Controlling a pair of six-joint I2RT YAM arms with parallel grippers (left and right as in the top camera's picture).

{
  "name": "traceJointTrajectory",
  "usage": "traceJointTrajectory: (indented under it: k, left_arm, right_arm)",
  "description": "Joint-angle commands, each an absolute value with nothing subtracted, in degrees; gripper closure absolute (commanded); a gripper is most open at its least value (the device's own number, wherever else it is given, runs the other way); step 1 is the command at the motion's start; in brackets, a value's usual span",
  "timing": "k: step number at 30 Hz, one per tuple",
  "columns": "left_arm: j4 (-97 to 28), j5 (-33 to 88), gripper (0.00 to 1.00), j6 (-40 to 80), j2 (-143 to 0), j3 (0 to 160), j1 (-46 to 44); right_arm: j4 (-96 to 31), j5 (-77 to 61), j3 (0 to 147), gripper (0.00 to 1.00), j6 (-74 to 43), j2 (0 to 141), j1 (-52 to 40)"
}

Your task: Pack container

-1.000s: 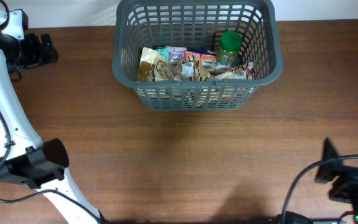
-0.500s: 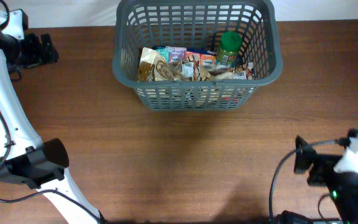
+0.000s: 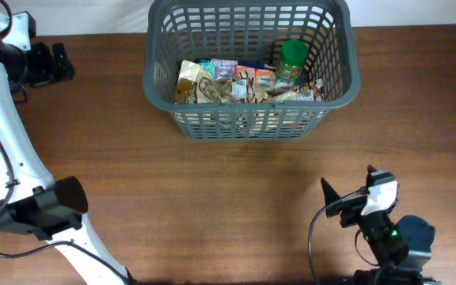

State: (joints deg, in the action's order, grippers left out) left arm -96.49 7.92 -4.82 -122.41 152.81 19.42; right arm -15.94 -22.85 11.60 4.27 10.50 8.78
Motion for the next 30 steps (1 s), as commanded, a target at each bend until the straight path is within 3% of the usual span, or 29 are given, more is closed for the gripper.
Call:
traceJointTrajectory:
  k: [1, 30]
  left_arm:
    - [-96.6, 7.7, 0.01, -4.1, -122.9, 152.7, 19.6]
    - [-96.6, 7.7, 0.01, -4.1, -122.9, 152.7, 19.6]
  right_arm:
    - [-15.2, -24.3, 9.5, 0.01, 3.7, 5.1, 8.3]
    - [-17.5, -24.2, 5.5, 0.01, 3.8, 0.2, 8.3]
